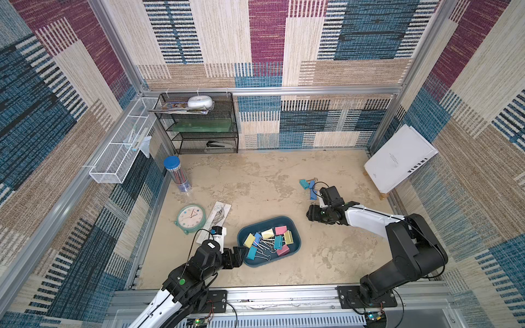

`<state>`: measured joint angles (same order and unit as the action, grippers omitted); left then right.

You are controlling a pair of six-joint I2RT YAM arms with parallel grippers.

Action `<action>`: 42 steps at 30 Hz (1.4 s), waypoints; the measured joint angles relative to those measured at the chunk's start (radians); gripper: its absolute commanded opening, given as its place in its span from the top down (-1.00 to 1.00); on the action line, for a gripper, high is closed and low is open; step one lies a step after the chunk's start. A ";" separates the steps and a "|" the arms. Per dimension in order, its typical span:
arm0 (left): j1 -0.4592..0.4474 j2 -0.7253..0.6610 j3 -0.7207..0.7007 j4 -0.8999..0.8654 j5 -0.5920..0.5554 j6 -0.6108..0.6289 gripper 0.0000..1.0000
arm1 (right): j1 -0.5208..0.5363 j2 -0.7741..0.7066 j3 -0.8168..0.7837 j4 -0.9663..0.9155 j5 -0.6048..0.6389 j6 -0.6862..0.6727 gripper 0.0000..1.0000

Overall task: Put the binder clips in the storage box
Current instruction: Pick up the binder clip at the center of the board, then place the binder clip in the storage box.

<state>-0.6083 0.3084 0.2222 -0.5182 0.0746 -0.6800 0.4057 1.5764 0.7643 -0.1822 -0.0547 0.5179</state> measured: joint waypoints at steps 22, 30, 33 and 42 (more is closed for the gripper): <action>0.000 -0.007 0.000 -0.007 0.000 0.000 -0.82 | 0.084 0.051 0.049 -0.058 0.187 -0.022 0.11; 0.000 -0.006 -0.001 -0.008 0.000 0.000 -0.83 | 0.148 -0.068 0.140 -0.258 0.185 -0.037 0.16; 0.000 -0.006 -0.001 -0.008 0.000 0.000 -0.82 | 0.217 -0.097 0.185 -0.276 0.144 -0.046 0.16; 0.000 -0.005 -0.001 -0.008 0.000 0.000 -0.83 | 0.570 -0.010 0.288 -0.297 0.027 -0.013 0.17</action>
<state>-0.6083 0.3038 0.2214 -0.5262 0.0742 -0.6804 0.9752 1.5665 1.0523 -0.4793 -0.0280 0.5045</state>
